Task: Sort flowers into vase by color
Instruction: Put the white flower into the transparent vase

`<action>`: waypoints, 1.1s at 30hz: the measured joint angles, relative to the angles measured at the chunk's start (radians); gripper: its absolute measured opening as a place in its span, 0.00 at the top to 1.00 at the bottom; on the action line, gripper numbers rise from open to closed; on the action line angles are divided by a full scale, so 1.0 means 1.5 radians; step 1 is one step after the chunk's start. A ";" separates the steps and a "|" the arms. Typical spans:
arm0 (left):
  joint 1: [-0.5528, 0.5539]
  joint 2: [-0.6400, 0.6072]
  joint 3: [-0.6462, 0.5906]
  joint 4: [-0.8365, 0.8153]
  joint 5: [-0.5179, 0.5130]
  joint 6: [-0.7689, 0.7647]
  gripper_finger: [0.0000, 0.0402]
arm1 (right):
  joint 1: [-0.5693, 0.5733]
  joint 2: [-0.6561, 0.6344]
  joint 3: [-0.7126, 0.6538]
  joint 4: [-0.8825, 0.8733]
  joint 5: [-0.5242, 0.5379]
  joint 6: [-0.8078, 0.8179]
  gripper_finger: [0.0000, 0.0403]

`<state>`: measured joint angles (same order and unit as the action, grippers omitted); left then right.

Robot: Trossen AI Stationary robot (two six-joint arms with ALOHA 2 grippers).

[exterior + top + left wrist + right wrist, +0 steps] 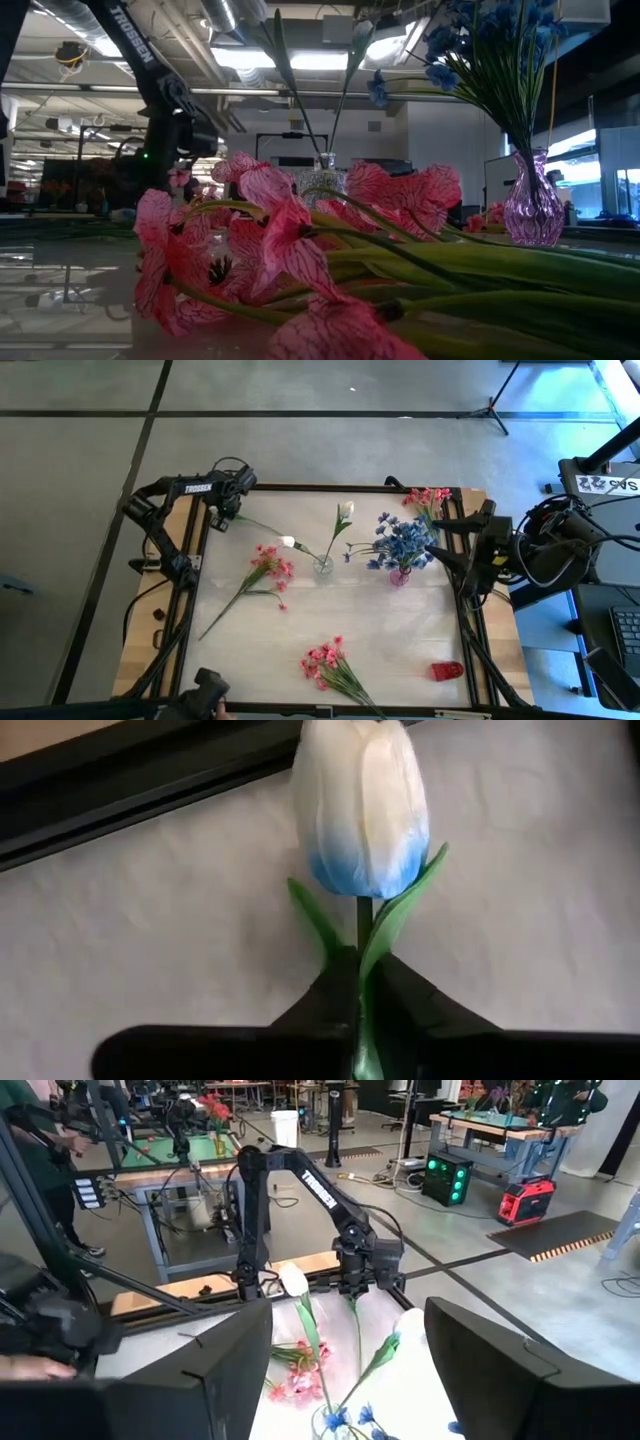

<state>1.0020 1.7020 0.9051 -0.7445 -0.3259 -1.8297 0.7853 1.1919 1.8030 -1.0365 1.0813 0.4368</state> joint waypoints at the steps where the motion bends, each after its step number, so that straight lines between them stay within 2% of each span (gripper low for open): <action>1: -0.004 -0.007 -0.001 0.010 -0.008 0.006 0.97 | 0.000 0.000 0.000 -0.005 0.000 0.000 0.35; 6: -0.028 -0.098 -0.002 0.077 -0.043 0.124 0.99 | 0.000 0.000 0.000 -0.025 0.000 0.000 0.35; 10: -0.091 -0.232 0.004 0.111 -0.105 0.238 0.99 | 0.000 0.000 0.000 -0.041 0.010 -0.001 0.35; 13: -0.155 -0.353 0.011 0.125 -0.162 0.372 0.99 | 0.000 0.000 0.000 -0.050 0.032 -0.001 0.35; 18: -0.310 -0.534 0.017 0.148 -0.240 0.596 0.99 | 0.000 0.000 0.000 -0.050 0.055 -0.001 0.35; 22: -0.462 -0.623 0.017 0.218 -0.289 0.725 0.99 | 0.000 0.001 0.000 -0.049 0.075 0.002 0.35; 30: -0.801 -0.641 0.017 0.446 -0.393 1.025 0.99 | 0.000 0.001 0.000 -0.046 0.123 0.004 0.35; 33: -0.902 -0.640 0.017 0.532 -0.401 1.121 1.00 | 0.000 0.001 0.000 -0.046 0.125 0.005 0.35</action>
<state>-0.3505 0.7414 0.9310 0.0536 -0.9272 -0.1486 0.7853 1.1934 1.8030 -1.1049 1.2692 0.4438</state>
